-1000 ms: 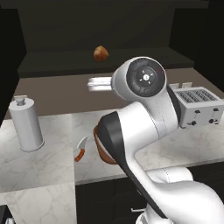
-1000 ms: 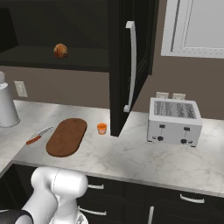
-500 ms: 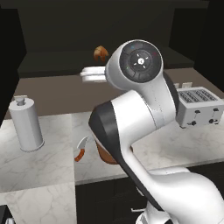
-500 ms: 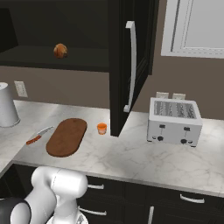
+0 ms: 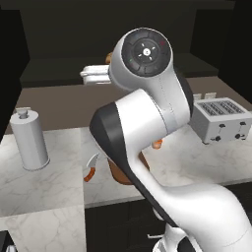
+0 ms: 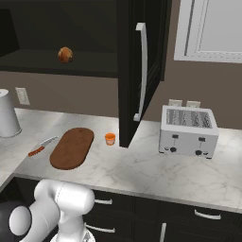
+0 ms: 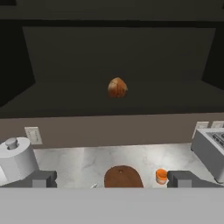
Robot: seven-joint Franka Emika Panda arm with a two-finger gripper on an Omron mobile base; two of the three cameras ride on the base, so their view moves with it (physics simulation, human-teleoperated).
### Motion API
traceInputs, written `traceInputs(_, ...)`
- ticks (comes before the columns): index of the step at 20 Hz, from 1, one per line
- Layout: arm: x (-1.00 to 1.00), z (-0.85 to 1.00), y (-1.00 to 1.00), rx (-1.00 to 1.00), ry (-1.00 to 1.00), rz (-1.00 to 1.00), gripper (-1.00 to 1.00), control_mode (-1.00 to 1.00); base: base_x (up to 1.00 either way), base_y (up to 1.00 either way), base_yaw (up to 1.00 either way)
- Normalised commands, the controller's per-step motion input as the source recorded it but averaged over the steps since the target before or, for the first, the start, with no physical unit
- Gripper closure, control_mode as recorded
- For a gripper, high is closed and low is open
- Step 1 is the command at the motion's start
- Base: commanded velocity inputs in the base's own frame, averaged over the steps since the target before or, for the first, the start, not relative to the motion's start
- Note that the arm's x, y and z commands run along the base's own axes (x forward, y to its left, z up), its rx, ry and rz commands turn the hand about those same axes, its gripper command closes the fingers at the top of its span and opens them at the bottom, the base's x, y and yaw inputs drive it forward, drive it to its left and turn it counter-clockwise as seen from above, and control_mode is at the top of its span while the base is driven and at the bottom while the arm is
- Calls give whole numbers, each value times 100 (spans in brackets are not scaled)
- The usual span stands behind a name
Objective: Pick the bread, place it on the cutting board, pick the jam, place it on the counter, and close the cabinet.
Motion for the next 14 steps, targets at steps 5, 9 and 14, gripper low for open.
traceInputs(5, 35, 0, 1, 0, 0, 0, -100, -100, 0, 0, 0)
traceInputs(9, 33, 0, 0, 0, 0, 0, -100, -100, 0, 0, 0)
traceInputs(14, 35, 4, 0, 0, 1, 0, -100, -100, 0, 0, 0)
